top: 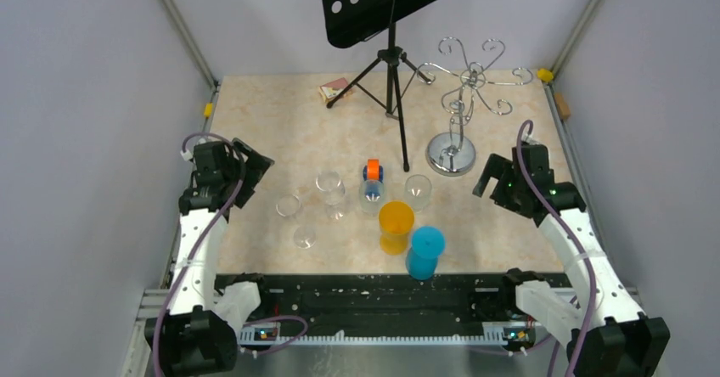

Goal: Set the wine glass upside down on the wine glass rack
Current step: Pick up the wine glass at the center of the board.

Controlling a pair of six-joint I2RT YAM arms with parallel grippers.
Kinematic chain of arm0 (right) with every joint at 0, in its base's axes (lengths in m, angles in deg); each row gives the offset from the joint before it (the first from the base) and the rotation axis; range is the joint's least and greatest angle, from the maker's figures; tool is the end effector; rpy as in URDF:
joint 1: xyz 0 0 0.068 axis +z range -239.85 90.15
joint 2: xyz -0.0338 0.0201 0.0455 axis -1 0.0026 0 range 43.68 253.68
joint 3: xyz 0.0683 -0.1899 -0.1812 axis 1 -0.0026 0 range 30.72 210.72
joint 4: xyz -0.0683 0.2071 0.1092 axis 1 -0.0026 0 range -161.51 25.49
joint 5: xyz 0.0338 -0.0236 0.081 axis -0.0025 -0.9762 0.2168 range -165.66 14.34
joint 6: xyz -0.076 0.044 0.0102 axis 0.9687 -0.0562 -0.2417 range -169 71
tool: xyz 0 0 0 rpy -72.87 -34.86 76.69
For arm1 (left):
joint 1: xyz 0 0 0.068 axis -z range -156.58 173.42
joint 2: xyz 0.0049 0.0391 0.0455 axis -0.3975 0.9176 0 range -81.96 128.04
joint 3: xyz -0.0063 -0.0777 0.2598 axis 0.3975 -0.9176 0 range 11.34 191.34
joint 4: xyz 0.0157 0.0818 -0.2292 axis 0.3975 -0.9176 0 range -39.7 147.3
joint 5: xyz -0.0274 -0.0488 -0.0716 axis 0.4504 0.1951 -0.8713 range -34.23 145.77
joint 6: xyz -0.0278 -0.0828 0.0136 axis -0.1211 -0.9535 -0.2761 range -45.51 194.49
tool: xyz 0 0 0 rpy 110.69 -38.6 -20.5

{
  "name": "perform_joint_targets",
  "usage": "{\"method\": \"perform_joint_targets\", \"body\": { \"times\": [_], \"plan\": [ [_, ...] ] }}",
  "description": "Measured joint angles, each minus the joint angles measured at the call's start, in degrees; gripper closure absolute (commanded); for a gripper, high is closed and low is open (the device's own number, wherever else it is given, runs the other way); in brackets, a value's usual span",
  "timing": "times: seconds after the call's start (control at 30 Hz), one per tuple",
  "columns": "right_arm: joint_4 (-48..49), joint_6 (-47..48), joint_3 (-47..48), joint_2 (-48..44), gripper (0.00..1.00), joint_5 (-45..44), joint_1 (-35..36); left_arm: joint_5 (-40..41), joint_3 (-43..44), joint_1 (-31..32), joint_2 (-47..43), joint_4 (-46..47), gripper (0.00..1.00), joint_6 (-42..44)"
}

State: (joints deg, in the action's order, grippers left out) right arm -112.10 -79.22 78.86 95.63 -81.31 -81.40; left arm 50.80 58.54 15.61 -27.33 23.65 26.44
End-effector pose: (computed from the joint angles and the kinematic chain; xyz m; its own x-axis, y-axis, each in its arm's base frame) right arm 0.1820 0.0193 0.2460 -0.7109 0.4008 -0.5779 0.3152 0.9161 0.2477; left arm 0.2138 0.0226 0.2577 -0.3825 -0.8004 -0.4615 -0.5316 0.5992 -0.5987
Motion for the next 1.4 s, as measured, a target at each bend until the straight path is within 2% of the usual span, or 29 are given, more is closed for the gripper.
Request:
{"method": "perform_joint_targets", "body": {
  "times": [0.17,0.3,0.4,0.57,0.67,0.8,1.2,1.4],
  "plan": [
    [0.3,-1.5,-0.7,-1.8,0.01,1.7,0.0,-3.6,3.5,0.0,0.9,-2.3,0.02,-0.2],
    [1.2,-3.2,-4.1,-9.6,0.03,2.7,0.0,-7.3,6.0,0.0,1.0,-5.5,0.03,-0.7],
    [1.2,-5.5,-6.3,-16.5,0.10,3.6,0.0,-10.2,7.4,0.7,1.1,-7.7,0.03,-0.9],
    [1.1,-9.5,-8.9,-24.6,0.11,6.5,0.0,-17.7,5.0,6.1,-0.2,-9.7,0.05,-3.3],
    [1.0,-9.6,-8.8,-24.0,0.09,6.7,0.0,-20.3,2.2,7.4,-2.4,-11.7,0.06,-3.8],
    [0.1,-7.3,-7.9,-21.4,0.07,6.4,0.0,-19.9,3.4,7.4,-3.7,-13.9,0.09,-3.6],
    [-1.3,-4.5,-4.9,-17.0,0.05,5.7,0.0,-15.0,23.8,13.0,6.6,-9.3,0.12,0.0],
    [-1.2,-5.4,-4.9,-15.2,0.04,7.0,0.0,-15.3,31.1,21.0,16.3,-9.3,0.16,2.4]
  ]
}}
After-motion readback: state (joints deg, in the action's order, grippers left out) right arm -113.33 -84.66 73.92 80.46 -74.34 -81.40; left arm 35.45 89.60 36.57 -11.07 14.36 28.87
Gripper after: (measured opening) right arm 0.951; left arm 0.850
